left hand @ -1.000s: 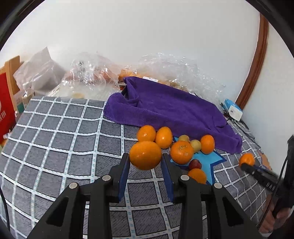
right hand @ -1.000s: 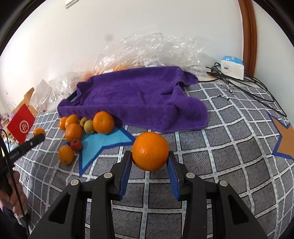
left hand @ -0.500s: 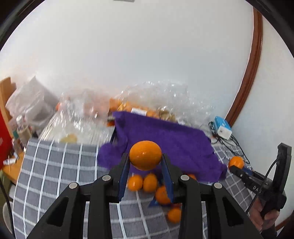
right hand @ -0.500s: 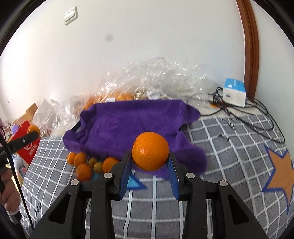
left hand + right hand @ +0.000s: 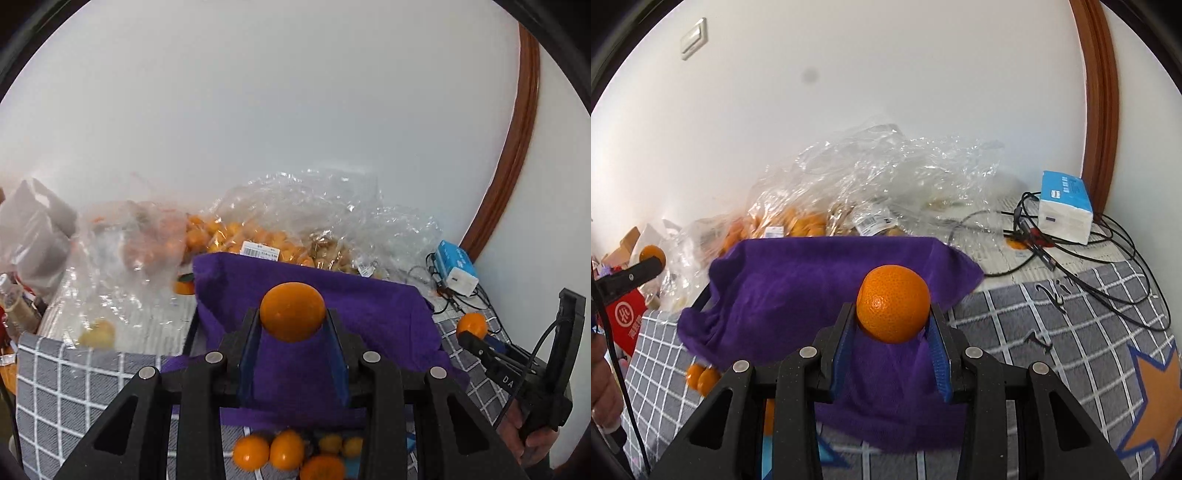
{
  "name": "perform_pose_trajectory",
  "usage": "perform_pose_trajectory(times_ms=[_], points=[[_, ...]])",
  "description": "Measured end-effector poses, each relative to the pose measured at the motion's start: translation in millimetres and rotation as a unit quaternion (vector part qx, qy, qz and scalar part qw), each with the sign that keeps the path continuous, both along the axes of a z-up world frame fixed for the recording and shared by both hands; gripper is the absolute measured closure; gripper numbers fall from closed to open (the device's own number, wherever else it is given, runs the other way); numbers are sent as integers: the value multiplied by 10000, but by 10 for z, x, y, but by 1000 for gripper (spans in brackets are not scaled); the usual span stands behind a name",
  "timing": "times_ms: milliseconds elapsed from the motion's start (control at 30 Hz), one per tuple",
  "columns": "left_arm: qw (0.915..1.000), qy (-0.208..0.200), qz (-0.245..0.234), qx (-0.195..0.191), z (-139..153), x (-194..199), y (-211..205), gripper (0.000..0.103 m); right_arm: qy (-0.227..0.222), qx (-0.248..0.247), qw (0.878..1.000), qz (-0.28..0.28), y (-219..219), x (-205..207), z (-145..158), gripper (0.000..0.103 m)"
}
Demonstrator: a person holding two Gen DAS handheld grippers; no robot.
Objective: Organize fruits
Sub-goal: 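Carry the orange over the purple towel with the right tool while the left tool carries its tangerine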
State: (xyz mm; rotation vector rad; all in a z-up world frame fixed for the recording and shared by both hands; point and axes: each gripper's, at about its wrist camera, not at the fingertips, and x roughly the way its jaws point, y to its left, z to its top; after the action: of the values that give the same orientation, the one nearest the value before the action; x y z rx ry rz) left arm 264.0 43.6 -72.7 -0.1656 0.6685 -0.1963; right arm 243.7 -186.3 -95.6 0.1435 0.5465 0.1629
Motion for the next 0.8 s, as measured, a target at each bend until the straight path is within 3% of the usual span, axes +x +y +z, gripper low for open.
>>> perform_pose_trajectory(times_ms=[367,800], points=[[9982,588,-20,68,-468,452,-55,70,395,-216,9990,16,129,473,-287,65],[9934,1124,84,222,-777,613,-42,70,631,-452,9969,116,292,610,-431,65]])
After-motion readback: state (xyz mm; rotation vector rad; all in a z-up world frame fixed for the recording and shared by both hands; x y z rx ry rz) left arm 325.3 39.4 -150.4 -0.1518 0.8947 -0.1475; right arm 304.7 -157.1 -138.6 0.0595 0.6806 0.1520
